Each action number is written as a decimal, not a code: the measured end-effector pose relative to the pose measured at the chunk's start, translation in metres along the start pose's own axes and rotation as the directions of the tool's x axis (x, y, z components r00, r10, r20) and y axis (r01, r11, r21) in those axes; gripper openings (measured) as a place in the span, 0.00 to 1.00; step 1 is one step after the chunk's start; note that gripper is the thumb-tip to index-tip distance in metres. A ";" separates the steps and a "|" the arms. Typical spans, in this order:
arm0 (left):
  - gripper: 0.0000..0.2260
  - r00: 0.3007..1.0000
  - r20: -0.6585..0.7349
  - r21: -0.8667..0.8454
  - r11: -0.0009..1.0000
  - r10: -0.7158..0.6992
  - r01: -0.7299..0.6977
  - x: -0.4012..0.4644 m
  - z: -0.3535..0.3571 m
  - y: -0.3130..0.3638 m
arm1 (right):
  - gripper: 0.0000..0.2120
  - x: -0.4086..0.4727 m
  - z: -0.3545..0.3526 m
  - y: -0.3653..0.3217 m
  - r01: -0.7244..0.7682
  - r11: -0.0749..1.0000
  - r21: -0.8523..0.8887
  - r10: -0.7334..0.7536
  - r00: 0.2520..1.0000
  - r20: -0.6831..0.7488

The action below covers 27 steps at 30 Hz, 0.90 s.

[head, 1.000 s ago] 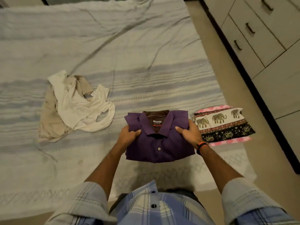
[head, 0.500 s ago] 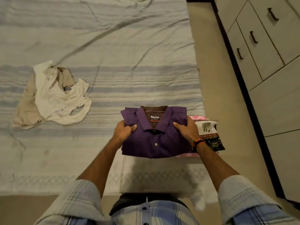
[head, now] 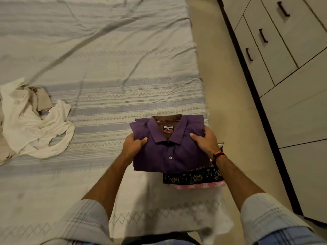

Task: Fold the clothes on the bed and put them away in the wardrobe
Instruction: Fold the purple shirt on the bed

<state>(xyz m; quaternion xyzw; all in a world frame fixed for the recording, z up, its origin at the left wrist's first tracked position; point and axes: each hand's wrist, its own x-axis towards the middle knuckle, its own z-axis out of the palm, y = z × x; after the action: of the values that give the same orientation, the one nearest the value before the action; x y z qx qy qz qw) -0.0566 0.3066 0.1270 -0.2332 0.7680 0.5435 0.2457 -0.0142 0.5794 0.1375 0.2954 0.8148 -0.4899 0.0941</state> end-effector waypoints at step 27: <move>0.26 0.996 0.014 0.204 0.975 -0.087 0.083 0.150 0.083 0.051 | 0.31 0.164 -0.010 0.017 -0.170 0.974 -0.149 0.163 0.985 -0.060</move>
<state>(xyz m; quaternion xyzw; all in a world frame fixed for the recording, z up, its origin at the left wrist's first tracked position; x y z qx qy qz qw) -0.1935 0.3867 0.0454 -0.2334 0.8060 0.4537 0.3000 -0.1356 0.6576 0.0573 0.3658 0.8245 -0.4090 0.1381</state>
